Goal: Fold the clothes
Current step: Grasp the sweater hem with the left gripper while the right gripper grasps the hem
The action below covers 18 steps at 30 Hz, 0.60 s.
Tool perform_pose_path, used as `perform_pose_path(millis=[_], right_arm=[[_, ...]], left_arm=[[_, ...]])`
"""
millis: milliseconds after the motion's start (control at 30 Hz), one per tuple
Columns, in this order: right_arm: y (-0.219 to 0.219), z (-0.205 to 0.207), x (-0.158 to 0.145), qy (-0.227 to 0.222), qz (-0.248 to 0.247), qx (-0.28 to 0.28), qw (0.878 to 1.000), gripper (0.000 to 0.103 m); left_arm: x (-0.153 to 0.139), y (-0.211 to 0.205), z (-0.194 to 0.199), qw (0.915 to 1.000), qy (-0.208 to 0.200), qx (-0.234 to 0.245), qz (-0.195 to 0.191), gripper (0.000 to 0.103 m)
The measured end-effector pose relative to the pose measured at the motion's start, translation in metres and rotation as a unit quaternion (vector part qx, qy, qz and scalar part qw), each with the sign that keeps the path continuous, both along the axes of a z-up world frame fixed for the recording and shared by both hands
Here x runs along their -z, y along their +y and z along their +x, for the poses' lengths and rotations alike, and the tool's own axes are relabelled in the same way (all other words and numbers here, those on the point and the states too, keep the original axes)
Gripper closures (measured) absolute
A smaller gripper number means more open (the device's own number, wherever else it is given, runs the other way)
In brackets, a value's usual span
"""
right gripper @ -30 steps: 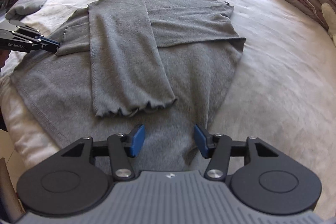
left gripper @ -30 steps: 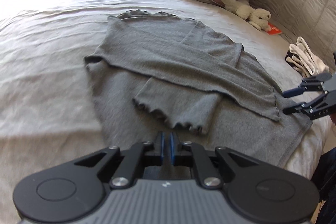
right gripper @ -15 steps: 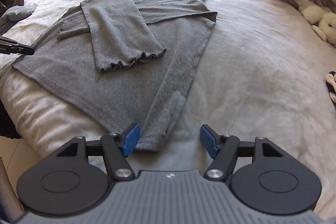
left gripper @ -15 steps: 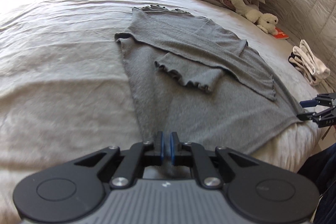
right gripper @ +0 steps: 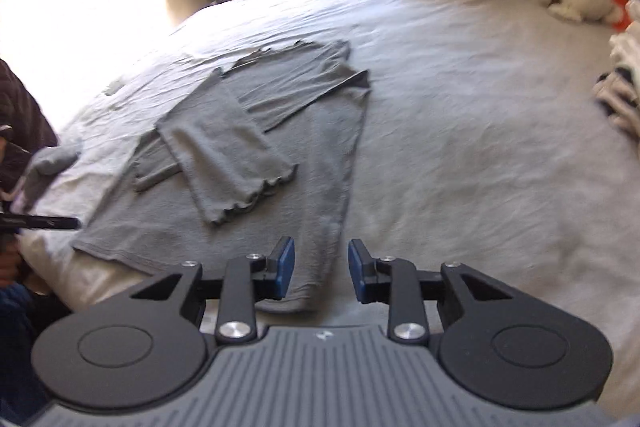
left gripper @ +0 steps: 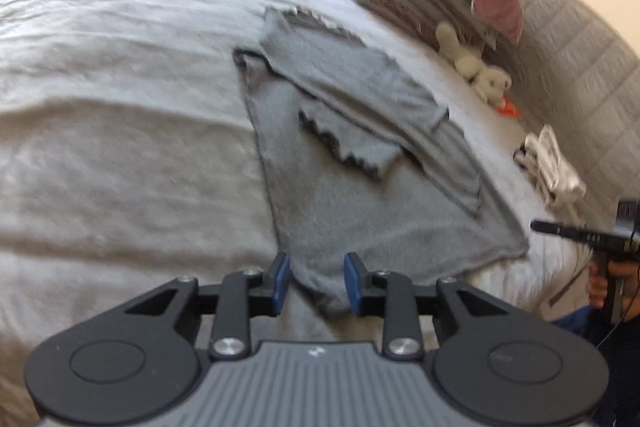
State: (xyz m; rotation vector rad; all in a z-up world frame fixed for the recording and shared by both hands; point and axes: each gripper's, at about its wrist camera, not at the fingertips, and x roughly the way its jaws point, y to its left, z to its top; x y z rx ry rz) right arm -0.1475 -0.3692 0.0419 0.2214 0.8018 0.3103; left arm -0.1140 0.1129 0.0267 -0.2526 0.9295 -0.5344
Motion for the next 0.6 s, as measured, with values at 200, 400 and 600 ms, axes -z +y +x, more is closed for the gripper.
perform_pose_path(millis=[200,400,600], right_arm=[[0.018,0.009,0.011,0.042,-0.024,-0.029,0.998,0.072],[0.021,0.011,0.016,0.041,-0.038,-0.027,0.998,0.093],[0.002,-0.001,-0.005,-0.023,0.012,-0.005,1.0,0.095]], left_arm=[[0.005,-0.013,-0.001,0.9997,-0.008,0.011,0.018,0.071],[0.004,-0.015,0.0,0.9996,-0.014,0.006,0.023,0.099],[-0.019,-0.001,-0.007,0.9986,-0.049,-0.005,-0.018,0.099]])
